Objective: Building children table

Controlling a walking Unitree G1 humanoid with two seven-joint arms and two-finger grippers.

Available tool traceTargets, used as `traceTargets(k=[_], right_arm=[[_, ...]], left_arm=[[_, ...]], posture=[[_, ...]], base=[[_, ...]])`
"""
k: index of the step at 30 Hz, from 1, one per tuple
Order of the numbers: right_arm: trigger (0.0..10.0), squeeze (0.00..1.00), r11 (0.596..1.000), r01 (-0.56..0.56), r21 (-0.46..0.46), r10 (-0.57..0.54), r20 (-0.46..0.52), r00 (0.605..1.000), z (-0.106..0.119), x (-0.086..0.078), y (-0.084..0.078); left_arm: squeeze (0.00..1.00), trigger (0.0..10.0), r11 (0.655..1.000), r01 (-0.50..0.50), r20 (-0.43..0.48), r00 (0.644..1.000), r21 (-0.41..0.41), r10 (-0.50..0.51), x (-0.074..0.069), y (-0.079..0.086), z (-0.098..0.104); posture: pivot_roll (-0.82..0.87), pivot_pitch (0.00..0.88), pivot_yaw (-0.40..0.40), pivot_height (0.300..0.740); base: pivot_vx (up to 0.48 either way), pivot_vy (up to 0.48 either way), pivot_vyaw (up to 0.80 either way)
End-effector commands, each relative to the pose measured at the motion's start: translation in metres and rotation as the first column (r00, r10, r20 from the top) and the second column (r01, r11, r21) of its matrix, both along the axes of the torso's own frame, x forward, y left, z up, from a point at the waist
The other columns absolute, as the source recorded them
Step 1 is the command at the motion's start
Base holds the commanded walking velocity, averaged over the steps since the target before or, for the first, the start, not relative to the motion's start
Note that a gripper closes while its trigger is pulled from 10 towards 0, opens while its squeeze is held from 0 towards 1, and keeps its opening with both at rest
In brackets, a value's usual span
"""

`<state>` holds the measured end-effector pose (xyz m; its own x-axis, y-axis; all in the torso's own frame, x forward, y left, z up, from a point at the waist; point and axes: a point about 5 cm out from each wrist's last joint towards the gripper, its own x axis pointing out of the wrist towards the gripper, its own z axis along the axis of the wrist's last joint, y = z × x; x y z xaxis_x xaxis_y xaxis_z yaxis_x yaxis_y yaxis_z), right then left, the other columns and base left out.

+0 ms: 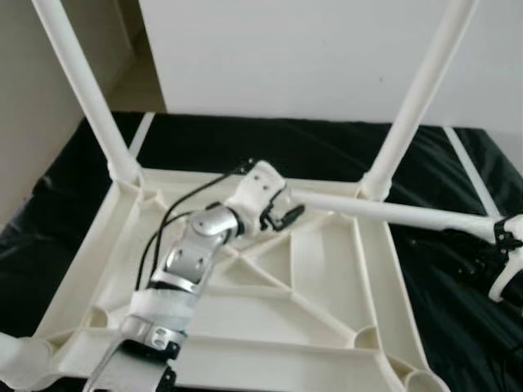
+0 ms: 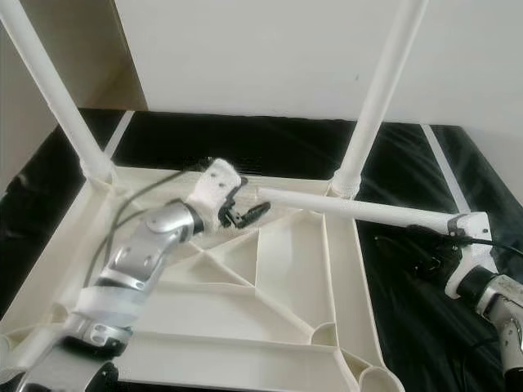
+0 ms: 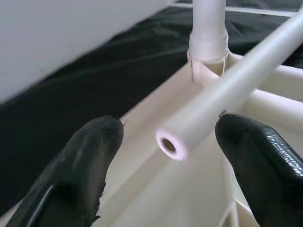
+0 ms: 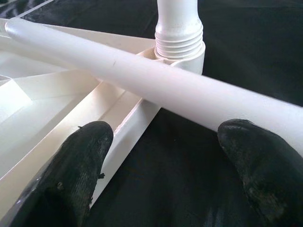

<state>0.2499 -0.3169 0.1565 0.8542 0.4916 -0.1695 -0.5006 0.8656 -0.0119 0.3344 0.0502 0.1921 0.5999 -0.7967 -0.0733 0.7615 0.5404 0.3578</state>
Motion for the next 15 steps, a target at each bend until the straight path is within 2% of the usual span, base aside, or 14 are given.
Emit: traceTargets(k=[1, 4, 7, 10, 13, 15], right_arm=[[10.0, 0.0, 1.0, -0.001, 0.008, 0.0, 0.017, 1.0, 0.003, 0.001, 0.001], [10.0, 0.0, 1.0, -0.004, 0.004, 0.004, 0.018, 1.0, 0.004, 0.002, 0.002], [10.0, 0.0, 1.0, -0.004, 0.004, 0.004, 0.019, 1.0, 0.004, 0.003, 0.003], [10.0, 0.0, 1.0, -0.004, 0.001, 0.004, 0.027, 1.0, 0.007, 0.005, 0.003], [10.0, 0.0, 1.0, -0.004, 0.001, 0.004, 0.029, 1.0, 0.008, 0.006, 0.003], [10.0, 0.0, 1.0, -0.003, 0.001, 0.003, 0.031, 1.0, 0.009, 0.006, 0.003]], left_arm=[[0.0, 10.0, 1.0, -0.027, 0.041, 0.999, 0.007, 0.027, 0.002, -0.001, 0.001], [0.0, 10.0, 0.998, 0.044, 0.053, 0.998, 0.044, -0.046, -0.001, -0.006, 0.0], [0.0, 10.0, 0.995, 0.071, 0.055, 0.996, 0.065, -0.074, -0.001, -0.007, -0.002], [0.0, 10.0, 0.976, 0.177, 0.066, 0.98, 0.128, -0.186, -0.001, -0.017, -0.007], [0.0, 10.0, 0.971, 0.198, 0.05, 0.977, 0.137, -0.206, 0.0, -0.019, -0.008], [0.0, 10.0, 0.958, 0.204, 0.08, 0.971, 0.2, -0.224, 0.004, -0.022, -0.008]], posture=[[-0.05, 0.06, -0.004, 0.74], [-0.05, 0.062, -0.006, 0.74], [-0.05, 0.065, -0.007, 0.74], [-0.05, 0.074, -0.008, 0.74], [-0.05, 0.077, -0.008, 0.74], [-0.05, 0.079, -0.006, 0.74]], base=[[0.0, 0.0, 0.0], [0.0, 0.0, 0.0], [0.0, 0.0, 0.0], [0.0, 0.0, 0.0], [0.0, 0.0, 0.0], [0.0, 0.0, 0.0]])
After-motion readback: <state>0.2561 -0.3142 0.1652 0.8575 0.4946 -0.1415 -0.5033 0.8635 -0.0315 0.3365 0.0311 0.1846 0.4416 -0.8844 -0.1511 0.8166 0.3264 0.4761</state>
